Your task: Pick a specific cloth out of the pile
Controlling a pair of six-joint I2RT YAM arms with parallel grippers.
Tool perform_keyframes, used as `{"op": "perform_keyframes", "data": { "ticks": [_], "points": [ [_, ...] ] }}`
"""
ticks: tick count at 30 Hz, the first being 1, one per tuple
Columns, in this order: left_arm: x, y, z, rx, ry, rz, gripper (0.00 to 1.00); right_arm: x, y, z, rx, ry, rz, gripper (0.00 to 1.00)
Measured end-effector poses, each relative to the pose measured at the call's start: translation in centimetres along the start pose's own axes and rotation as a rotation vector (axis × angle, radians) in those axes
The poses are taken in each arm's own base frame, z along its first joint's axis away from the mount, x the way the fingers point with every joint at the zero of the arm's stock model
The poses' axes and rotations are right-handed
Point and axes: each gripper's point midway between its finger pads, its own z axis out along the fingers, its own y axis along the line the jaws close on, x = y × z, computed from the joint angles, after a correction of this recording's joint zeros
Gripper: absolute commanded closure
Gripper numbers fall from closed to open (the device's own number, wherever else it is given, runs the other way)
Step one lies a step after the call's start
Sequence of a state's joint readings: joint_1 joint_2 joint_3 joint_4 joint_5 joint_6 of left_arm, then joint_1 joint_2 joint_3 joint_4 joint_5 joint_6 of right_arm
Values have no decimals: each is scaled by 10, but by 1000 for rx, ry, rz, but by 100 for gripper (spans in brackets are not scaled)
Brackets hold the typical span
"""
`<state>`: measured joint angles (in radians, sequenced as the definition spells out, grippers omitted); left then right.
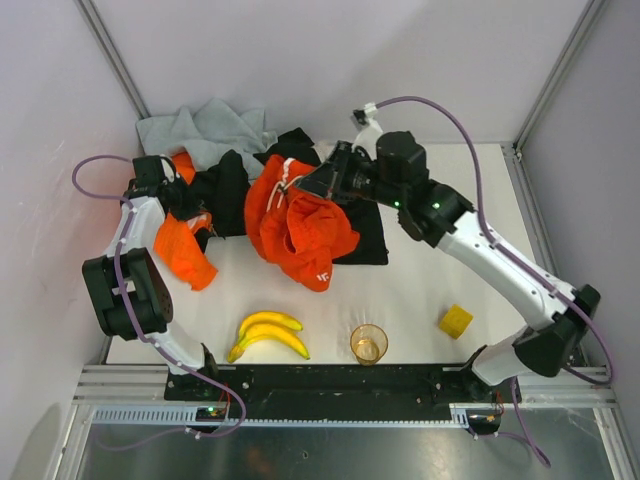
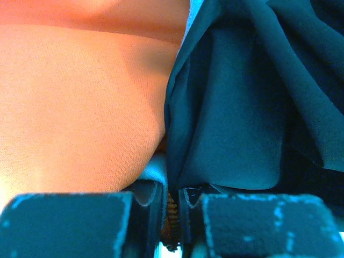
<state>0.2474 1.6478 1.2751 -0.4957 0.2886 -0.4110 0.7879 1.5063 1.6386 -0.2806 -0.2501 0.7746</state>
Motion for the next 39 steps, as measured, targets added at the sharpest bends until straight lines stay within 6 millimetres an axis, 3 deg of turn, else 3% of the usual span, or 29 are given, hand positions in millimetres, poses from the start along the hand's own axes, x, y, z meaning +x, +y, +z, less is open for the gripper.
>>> {"op": "perform_keyframes", "data": {
  "ticks": [7, 12, 16, 19, 24, 30, 33, 39],
  "points": [
    [0, 0, 0, 0, 1, -1, 99, -20, 9, -33, -7, -107, -13, 100],
    [1, 0, 0, 2, 3, -1, 97, -23, 9, -34, -13, -124, -16, 100],
    [2, 0, 1, 5, 7, -6, 89, -21, 6, -33, -10, -120, -15, 100],
    [2, -1, 1, 11, 8, -11, 78, -21, 6, -33, -9, -120, -15, 100],
    [4, -5, 0, 34, 9, -17, 45, -19, 5, -37, -10, -122, -16, 100],
    [4, -21, -16, 104, -14, -33, 12, -20, 8, -48, -17, -135, -19, 100],
    [5, -30, -29, 144, -38, -34, 3, -20, 11, -53, -24, -141, -21, 100],
    [21, -42, -52, 222, -47, -41, 0, -17, 10, -59, -24, -141, -21, 100]
  ]
}}
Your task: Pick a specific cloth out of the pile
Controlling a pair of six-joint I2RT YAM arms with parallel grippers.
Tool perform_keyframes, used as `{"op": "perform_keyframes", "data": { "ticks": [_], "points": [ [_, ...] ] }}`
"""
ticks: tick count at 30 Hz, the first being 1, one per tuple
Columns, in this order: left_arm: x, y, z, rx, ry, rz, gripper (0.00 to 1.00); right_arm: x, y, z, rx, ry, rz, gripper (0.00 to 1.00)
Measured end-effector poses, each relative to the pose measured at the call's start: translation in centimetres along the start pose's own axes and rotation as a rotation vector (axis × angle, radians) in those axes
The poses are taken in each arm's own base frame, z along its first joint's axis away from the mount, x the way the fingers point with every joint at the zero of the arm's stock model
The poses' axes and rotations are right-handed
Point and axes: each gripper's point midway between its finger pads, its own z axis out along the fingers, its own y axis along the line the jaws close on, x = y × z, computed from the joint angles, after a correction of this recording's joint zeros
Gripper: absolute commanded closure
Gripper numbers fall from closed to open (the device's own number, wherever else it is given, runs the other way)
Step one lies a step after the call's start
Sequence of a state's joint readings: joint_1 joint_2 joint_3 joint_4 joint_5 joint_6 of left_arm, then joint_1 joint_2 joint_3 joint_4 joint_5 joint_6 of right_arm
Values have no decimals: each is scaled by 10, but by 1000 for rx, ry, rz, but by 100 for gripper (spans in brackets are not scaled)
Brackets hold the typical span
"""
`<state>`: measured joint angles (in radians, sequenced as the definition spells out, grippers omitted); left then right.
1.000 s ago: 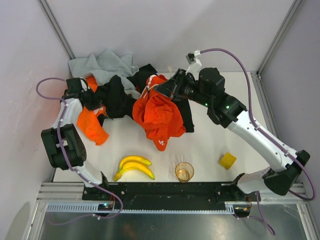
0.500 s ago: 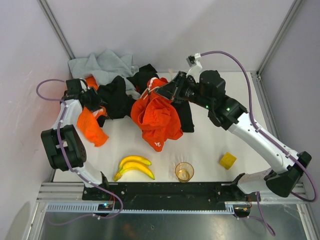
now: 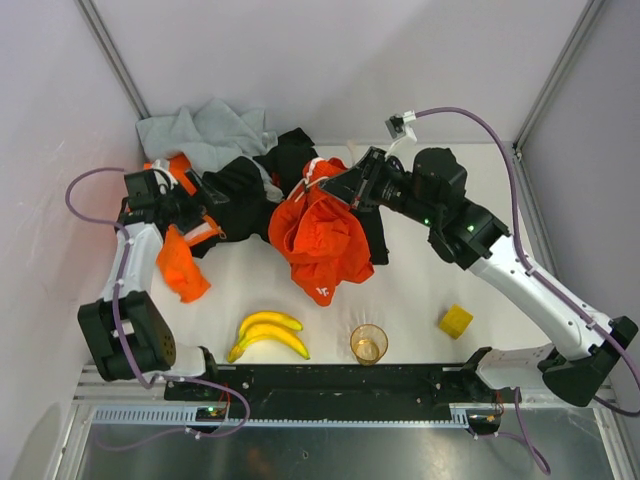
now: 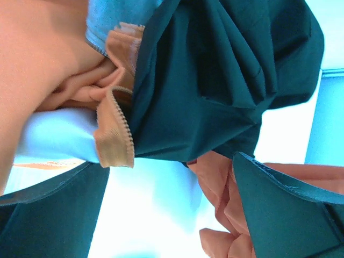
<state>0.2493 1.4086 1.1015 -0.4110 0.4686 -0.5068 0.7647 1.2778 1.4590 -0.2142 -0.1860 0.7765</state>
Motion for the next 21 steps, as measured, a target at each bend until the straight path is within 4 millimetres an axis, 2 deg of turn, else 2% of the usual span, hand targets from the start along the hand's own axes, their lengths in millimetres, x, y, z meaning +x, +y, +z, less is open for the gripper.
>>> {"op": "perform_keyframes", "data": {
  "ticks": [13, 21],
  "points": [
    [38, -35, -37, 199, 43, 33, 0, -1, 7, -21, -4, -25, -5, 100],
    [54, -42, -51, 234, 75, 103, 0, 2, 16, -27, -14, -27, -10, 100]
  ]
}}
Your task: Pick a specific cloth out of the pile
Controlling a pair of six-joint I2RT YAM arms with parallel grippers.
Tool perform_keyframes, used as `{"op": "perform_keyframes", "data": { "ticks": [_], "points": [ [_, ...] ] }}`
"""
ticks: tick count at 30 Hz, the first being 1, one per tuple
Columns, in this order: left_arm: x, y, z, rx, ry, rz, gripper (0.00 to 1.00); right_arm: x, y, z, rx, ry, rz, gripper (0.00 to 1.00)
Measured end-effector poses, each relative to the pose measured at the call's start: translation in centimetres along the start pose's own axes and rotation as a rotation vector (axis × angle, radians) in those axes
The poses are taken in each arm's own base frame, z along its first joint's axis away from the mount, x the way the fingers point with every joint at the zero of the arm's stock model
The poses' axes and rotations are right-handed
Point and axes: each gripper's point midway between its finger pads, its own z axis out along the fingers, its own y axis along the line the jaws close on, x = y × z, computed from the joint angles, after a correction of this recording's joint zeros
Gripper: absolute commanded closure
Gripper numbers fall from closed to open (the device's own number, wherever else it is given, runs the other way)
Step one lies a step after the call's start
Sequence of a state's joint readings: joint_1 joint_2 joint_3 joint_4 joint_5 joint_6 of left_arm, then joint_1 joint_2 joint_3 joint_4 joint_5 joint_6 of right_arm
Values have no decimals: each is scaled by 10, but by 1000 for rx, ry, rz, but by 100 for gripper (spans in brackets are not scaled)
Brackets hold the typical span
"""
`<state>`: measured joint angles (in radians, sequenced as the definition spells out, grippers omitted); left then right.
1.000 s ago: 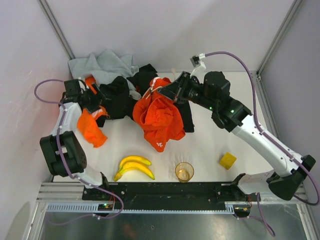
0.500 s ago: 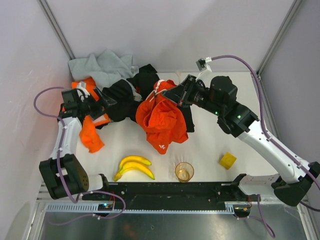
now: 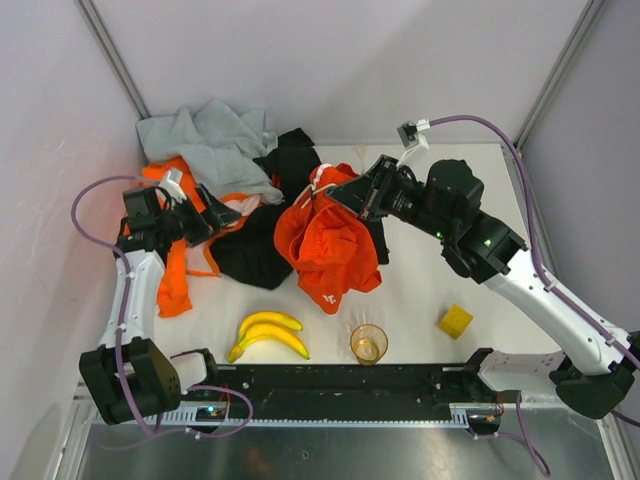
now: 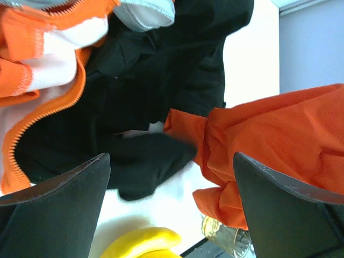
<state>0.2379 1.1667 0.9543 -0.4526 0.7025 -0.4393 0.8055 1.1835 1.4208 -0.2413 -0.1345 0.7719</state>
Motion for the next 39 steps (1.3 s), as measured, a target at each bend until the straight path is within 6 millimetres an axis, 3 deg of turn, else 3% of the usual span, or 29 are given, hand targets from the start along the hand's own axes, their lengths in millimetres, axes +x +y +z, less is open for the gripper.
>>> {"op": "perform_keyframes", "data": {
  "ticks": [9, 19, 31, 39],
  "points": [
    [45, -3, 11, -70, 142, 115, 0, 10, -7, -3, 38, 18, -2, 100],
    [85, 15, 17, -333, 235, 367, 0, 10, -13, -11, 68, 6, -5, 100],
    [57, 33, -3, -578, 73, 497, 0, 6, -24, -20, 124, -8, -33, 100],
    [51, 39, -5, -617, 41, 508, 1, -20, -59, -30, 228, -65, -57, 100]
  ]
}}
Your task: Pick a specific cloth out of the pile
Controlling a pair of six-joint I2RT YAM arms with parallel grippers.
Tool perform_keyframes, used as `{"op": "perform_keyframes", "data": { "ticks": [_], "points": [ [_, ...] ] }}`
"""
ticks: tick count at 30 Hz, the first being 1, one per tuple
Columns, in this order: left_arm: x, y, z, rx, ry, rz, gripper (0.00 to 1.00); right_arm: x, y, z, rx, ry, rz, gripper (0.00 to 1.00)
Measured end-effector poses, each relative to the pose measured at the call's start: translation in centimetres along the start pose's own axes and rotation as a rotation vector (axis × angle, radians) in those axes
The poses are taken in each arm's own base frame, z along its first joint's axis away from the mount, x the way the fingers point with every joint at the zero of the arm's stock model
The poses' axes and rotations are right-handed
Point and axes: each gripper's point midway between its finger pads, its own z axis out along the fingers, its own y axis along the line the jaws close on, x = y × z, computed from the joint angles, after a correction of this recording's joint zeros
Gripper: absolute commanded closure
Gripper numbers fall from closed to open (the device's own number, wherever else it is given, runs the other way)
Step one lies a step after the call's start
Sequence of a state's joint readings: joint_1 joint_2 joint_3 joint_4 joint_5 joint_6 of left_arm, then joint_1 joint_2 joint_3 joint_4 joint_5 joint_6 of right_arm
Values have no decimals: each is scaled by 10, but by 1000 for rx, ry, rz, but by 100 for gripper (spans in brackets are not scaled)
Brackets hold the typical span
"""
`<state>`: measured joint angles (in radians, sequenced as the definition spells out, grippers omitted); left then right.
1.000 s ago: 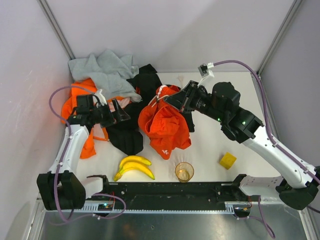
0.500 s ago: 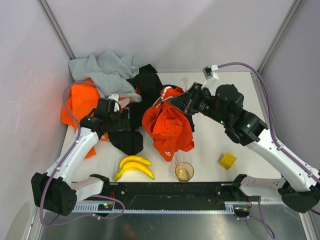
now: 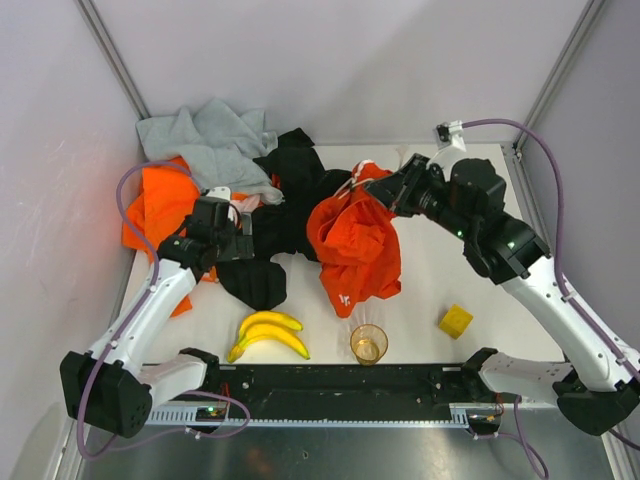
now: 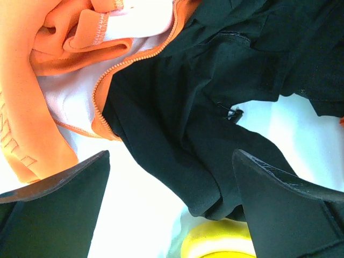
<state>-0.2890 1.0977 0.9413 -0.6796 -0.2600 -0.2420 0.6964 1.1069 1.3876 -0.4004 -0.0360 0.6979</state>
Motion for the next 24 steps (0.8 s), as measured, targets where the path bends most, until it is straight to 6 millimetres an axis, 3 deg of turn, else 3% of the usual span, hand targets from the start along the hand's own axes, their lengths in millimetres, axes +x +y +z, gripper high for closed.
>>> {"op": "perform_keyframes", "data": {
  "ticks": [6, 11, 18, 24],
  "points": [
    [0, 0, -1, 4, -14, -3, 0, -29, -38, -5, 90, -59, 0, 100],
    [-1, 0, -1, 6, -20, 2, 0, -59, -60, -27, 145, -140, 3, 100],
    [-1, 0, -1, 7, -24, 2, 0, -111, -76, -88, 216, -348, -28, 100],
    [0, 0, 0, 7, -24, 3, 0, -134, -85, -135, 307, -490, -69, 100]
  ]
}}
